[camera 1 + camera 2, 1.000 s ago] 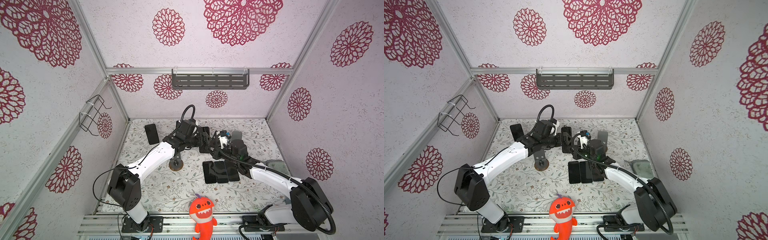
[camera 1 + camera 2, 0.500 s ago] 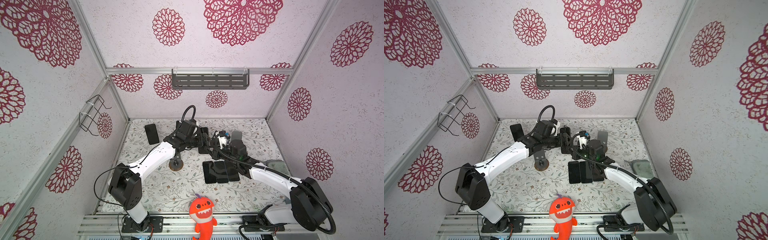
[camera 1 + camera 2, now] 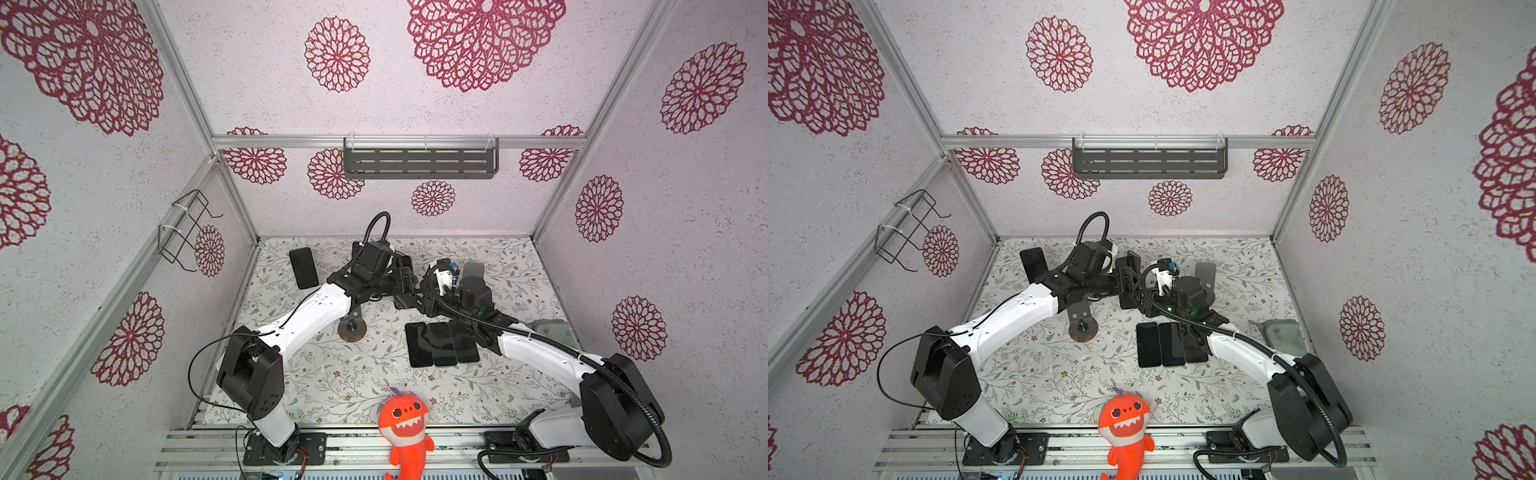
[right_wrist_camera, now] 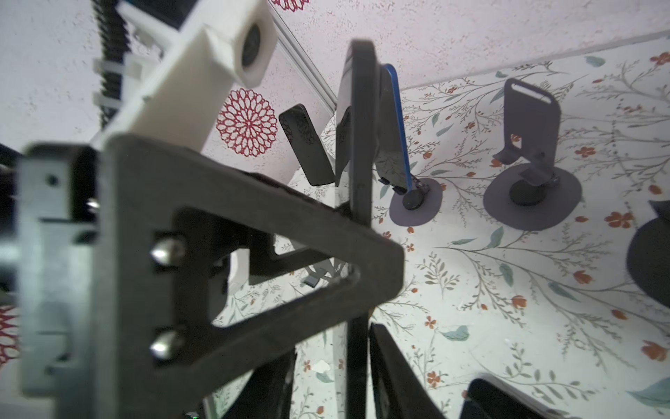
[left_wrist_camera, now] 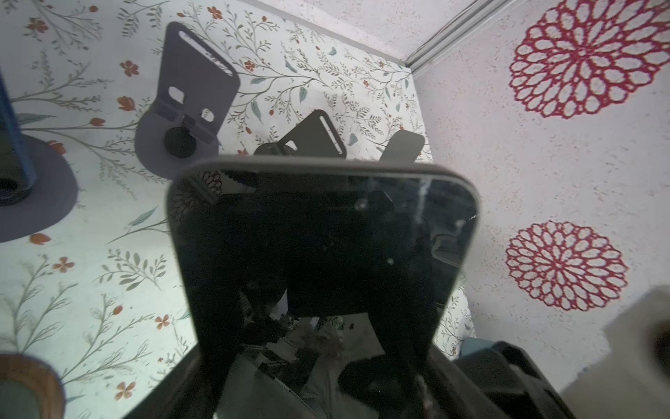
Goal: Remove the phone from the phone stand
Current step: Remove the phone from the phone stand, then place the phone at the center of the table.
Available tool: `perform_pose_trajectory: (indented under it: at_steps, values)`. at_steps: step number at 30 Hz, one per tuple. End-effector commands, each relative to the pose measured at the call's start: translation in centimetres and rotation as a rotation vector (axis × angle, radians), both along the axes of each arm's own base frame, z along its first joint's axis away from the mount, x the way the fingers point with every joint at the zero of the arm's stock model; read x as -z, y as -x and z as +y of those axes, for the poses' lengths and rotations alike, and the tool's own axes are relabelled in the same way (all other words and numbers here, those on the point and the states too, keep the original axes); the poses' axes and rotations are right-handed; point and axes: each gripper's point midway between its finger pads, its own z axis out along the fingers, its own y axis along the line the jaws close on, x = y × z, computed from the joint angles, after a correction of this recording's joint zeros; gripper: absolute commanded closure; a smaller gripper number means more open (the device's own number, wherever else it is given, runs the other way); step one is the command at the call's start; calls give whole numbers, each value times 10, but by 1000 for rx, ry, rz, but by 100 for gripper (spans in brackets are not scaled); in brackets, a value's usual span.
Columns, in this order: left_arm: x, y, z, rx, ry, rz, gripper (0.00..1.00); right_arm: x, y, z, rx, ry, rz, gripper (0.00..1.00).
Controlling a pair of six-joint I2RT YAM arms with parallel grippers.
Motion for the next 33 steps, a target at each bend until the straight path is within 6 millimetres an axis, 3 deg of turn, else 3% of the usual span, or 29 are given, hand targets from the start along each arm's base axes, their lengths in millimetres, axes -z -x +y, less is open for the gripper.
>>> perform_pose_trajectory:
  at_steps: [1, 6, 11, 20, 25, 33]
  values:
    - [9, 2, 12, -65, -55, 42, 32, -16, 1, -9, 34, 40, -21, 56]
    - [28, 13, 24, -111, -132, 119, 34, -3, 11, -33, 81, 133, 29, 48]
    - [49, 28, 32, -152, -282, 195, 35, 23, 1, -83, 237, 253, 136, 50]
    - [87, 60, 17, -110, -355, 293, 37, 40, -2, -152, 414, 343, 214, 52]
    - [111, 65, 3, -85, -315, 329, 37, 47, 0, -162, 446, 335, 238, 53]
    - [142, 80, 5, -70, -360, 380, 38, 54, 3, -167, 471, 324, 255, 53]
